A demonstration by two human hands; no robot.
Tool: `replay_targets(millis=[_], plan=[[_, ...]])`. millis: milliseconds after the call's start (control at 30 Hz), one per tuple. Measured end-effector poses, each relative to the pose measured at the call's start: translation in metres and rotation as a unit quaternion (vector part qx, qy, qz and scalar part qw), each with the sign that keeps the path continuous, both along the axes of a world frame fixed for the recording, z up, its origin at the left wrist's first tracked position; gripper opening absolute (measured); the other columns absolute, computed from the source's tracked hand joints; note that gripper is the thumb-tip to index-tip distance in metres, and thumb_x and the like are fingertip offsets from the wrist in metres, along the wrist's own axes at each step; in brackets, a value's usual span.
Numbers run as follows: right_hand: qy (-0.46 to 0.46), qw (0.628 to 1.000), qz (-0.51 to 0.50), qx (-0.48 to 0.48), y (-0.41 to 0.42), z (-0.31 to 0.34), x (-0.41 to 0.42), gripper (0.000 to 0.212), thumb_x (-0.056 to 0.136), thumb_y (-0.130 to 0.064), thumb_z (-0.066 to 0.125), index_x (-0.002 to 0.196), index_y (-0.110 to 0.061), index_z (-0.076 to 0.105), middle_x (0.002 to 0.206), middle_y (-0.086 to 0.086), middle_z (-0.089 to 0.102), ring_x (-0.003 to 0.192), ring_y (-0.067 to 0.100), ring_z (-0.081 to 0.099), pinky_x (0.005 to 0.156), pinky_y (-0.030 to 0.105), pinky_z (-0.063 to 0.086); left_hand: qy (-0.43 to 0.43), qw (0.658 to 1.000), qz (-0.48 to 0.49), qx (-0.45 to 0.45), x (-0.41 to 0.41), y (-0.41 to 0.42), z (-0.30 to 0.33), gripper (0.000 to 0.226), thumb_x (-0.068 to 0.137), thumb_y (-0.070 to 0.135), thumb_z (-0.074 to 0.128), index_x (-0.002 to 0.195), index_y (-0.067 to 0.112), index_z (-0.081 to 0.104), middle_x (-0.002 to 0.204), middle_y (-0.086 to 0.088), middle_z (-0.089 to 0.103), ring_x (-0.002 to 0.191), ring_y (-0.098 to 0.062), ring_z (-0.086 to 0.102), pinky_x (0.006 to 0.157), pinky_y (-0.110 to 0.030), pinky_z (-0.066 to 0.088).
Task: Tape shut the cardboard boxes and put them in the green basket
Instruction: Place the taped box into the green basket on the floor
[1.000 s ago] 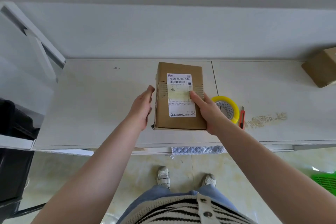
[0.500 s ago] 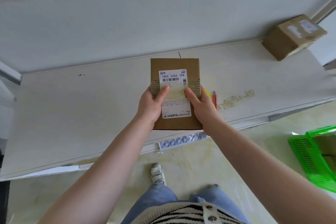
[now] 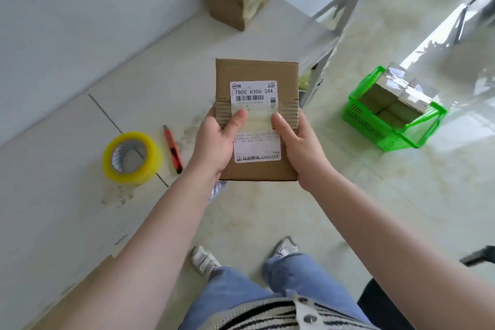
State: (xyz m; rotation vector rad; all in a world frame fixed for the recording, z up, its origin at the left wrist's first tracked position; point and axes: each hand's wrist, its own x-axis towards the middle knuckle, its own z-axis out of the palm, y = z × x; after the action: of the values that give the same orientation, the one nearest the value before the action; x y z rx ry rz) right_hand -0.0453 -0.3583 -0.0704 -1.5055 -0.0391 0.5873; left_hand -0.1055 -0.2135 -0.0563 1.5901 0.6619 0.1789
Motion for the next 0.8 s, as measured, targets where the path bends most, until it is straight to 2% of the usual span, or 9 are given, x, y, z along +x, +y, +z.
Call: replay_targets(millis=[67,233,300,400,500,567,633,700,800], plan=[[0.004,0.999,-0.043,-0.012,-0.05,-0.007,0.025,0.032,0.096,-0.032,0.06,0.128,-0.028,0.055,0.109,-0.009,0.072,0.099,0.009,0.07,0.083,0.028,0.057,0.012,0.999,-0.041,-0.034,0.038,-0.046,-0.009,0.039,0.091,0.041,0.062,0.12,0.014,0.063,0.111,-0.001,0.073,0.102,-0.02,0.07,0.093,-0.045,0.055],[0.031,0.986,-0.158,-0.028,-0.163,-0.024,0.07,0.033,0.096,-0.032,0.061,0.128,-0.028,0.055,0.106,-0.01,0.073,0.095,0.009,0.071,0.081,0.029,0.057,0.066,0.983,-0.149,-0.078,0.115,-0.154,-0.03,0.043,0.091,0.041,0.063,0.121,0.012,0.063,0.105,-0.004,0.074,0.093,-0.019,0.073,0.074,-0.03,0.06],[0.054,0.978,-0.198,-0.027,-0.198,-0.03,0.083,0.034,0.095,-0.033,0.061,0.128,-0.03,0.055,0.108,-0.009,0.073,0.096,0.011,0.071,0.083,0.033,0.058,0.096,0.973,-0.19,-0.093,0.142,-0.188,-0.038,0.041,0.091,0.042,0.063,0.118,0.012,0.065,0.101,-0.005,0.075,0.088,-0.018,0.074,0.073,-0.033,0.06],[0.083,0.964,-0.252,-0.032,-0.241,-0.04,0.105,0.031,0.096,-0.034,0.06,0.126,-0.031,0.057,0.112,-0.007,0.072,0.1,0.014,0.07,0.089,0.041,0.056,0.137,0.957,-0.238,-0.093,0.183,-0.231,-0.048,0.039,0.09,0.044,0.064,0.114,0.013,0.066,0.091,-0.001,0.076,0.077,-0.015,0.074,0.06,-0.026,0.058],[0.097,0.947,-0.303,-0.037,-0.275,-0.049,0.133,0.023,0.095,-0.034,0.06,0.118,-0.034,0.058,0.106,-0.01,0.072,0.091,0.008,0.071,0.082,0.033,0.059,0.167,0.938,-0.294,-0.075,0.227,-0.267,-0.058,0.043,0.088,0.05,0.064,0.114,0.015,0.065,0.103,-0.008,0.073,0.088,-0.022,0.073,0.078,-0.037,0.059],[0.108,0.937,-0.329,-0.043,-0.295,-0.055,0.156,0.018,0.095,-0.035,0.061,0.113,-0.036,0.059,0.101,-0.012,0.072,0.084,0.004,0.071,0.074,0.028,0.06,0.176,0.932,-0.308,-0.073,0.257,-0.289,-0.065,0.032,0.088,0.048,0.065,0.096,0.017,0.063,0.092,-0.003,0.073,0.072,-0.011,0.073,0.063,-0.026,0.059],[0.122,0.929,-0.345,-0.05,-0.312,-0.061,0.182,0.024,0.095,-0.037,0.061,0.119,-0.033,0.059,0.107,-0.008,0.071,0.092,0.01,0.071,0.081,0.034,0.059,0.186,0.926,-0.318,-0.087,0.29,-0.308,-0.074,0.026,0.09,0.044,0.065,0.086,0.019,0.057,0.073,0.005,0.071,0.053,-0.002,0.067,0.044,-0.017,0.05],[0.134,0.92,-0.362,-0.062,-0.326,-0.065,0.211,0.034,0.095,-0.037,0.061,0.127,-0.028,0.056,0.112,-0.004,0.07,0.097,0.013,0.069,0.086,0.037,0.057,0.197,0.916,-0.336,-0.095,0.324,-0.326,-0.08,0.024,0.092,0.04,0.064,0.089,0.017,0.06,0.064,0.008,0.07,0.05,-0.003,0.066,0.041,-0.016,0.047],[0.141,0.907,-0.391,-0.062,-0.347,-0.069,0.258,0.028,0.095,-0.034,0.06,0.122,-0.028,0.058,0.112,-0.003,0.07,0.095,0.012,0.068,0.085,0.036,0.057,0.209,0.9,-0.367,-0.107,0.378,-0.351,-0.087,0.034,0.093,0.038,0.062,0.111,0.009,0.063,0.088,-0.003,0.073,0.066,-0.01,0.07,0.051,-0.02,0.053]])
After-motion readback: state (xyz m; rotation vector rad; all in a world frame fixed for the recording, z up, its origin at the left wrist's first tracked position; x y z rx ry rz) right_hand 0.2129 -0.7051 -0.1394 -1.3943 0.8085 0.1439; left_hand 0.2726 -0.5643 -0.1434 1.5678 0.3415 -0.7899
